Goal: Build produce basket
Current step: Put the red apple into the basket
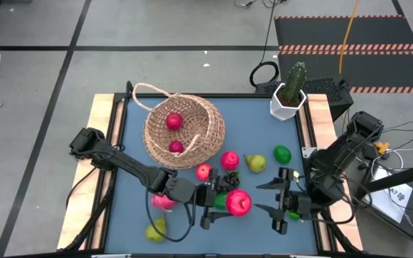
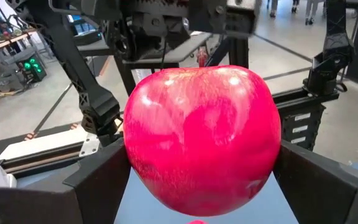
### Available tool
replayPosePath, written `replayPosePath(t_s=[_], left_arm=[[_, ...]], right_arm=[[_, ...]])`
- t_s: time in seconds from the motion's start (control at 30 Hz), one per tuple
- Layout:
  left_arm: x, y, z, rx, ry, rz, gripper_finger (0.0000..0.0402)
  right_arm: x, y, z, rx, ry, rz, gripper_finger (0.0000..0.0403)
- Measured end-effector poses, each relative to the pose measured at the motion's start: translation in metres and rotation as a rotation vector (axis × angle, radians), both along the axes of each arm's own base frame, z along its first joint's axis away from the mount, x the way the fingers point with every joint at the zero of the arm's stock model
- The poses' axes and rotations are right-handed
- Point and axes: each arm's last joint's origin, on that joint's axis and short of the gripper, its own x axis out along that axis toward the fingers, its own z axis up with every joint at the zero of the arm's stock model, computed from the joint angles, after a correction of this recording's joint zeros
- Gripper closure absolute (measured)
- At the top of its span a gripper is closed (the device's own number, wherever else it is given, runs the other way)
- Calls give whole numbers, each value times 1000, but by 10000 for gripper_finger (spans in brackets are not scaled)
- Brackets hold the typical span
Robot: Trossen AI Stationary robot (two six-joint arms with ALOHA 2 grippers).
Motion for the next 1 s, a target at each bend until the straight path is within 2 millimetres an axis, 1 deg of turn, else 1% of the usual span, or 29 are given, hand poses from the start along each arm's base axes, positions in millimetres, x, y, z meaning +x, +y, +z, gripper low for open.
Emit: replayPosePath(t_s=[0.17, 0.33, 0.47, 0.7, 1.0], left_arm=[[-9, 5, 16, 20, -20, 29, 39], [-28, 16, 40, 48, -21, 81, 39], [-46, 26, 58, 68, -11, 119, 39], [-77, 44, 88, 73, -26, 179, 39], [-114, 65, 115, 92, -36, 229, 39]], right_arm=[[-13, 1, 5, 3, 39, -49, 192], [-18, 3, 5, -20, 75, -100, 197], [-18, 2, 3, -26, 101, -140, 197], [-18, 2, 3, -29, 104, -140, 197], [-18, 2, 3, -29, 104, -140, 197]])
